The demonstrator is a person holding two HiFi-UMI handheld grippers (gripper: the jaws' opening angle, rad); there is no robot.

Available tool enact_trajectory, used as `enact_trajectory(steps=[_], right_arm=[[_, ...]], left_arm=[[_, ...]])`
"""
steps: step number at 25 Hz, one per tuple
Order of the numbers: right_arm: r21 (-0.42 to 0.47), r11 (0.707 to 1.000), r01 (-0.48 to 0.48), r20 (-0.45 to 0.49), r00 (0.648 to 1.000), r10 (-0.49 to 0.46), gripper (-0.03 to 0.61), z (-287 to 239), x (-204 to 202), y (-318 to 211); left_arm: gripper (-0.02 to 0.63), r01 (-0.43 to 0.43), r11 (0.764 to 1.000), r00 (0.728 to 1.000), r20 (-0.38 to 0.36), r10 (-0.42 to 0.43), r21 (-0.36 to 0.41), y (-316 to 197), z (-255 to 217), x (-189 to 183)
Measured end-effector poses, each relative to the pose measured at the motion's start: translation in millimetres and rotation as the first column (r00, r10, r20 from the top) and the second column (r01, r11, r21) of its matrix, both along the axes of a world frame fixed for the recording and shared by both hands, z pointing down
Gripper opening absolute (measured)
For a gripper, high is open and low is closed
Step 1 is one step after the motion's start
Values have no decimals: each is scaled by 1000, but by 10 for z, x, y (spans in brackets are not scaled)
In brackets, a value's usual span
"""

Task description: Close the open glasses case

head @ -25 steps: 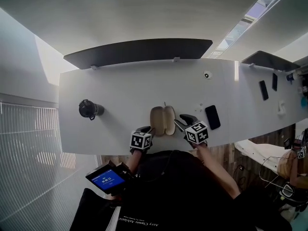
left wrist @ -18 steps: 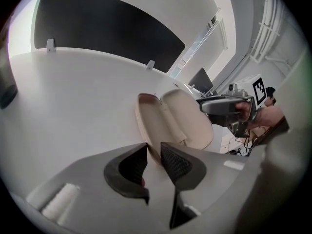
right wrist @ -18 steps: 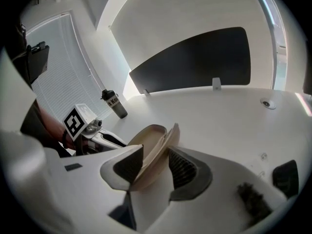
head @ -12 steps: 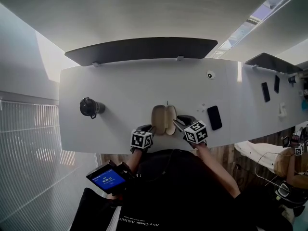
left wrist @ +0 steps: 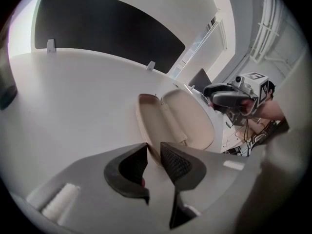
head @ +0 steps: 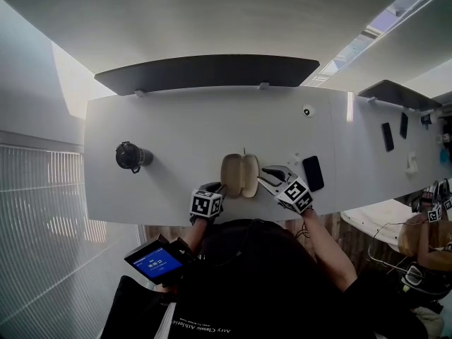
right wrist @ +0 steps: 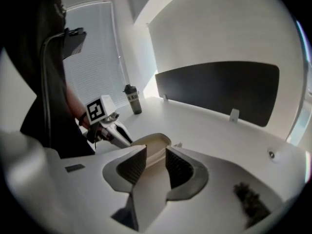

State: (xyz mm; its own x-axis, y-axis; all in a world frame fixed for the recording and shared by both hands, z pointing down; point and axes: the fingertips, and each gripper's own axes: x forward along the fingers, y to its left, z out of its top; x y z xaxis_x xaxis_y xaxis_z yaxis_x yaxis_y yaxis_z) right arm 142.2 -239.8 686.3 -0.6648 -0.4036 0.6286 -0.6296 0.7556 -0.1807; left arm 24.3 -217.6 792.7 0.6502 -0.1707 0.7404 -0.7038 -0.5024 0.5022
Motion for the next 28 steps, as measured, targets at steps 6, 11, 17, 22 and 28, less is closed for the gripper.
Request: enact_trajectory(steps=[6,11,17,22,28], right_arm=[[15,947,321,-222,925,-310,130,210,279,264],[7,896,443,-291,859,-422,130,371,140,285],[15,876,483,-294,839,-458,130,389,-26,234],[21,858,513,-272,829,-488,130,315,-105,195],[48,845,532,-251,826,-505,130,237,-275,133]], left_arm=[[94,-17,1000,1000,8,17,2,-7,9,19],[94,-1,1000,1000,15,1,-3,-33,4,16],[95,16,1000,1000,15,-16,-4,-55,26,15],[95,22,1000,1000,12,-22,-1,-77,22,29],[97,32,999,999,7,-32,8,-100,36,19]])
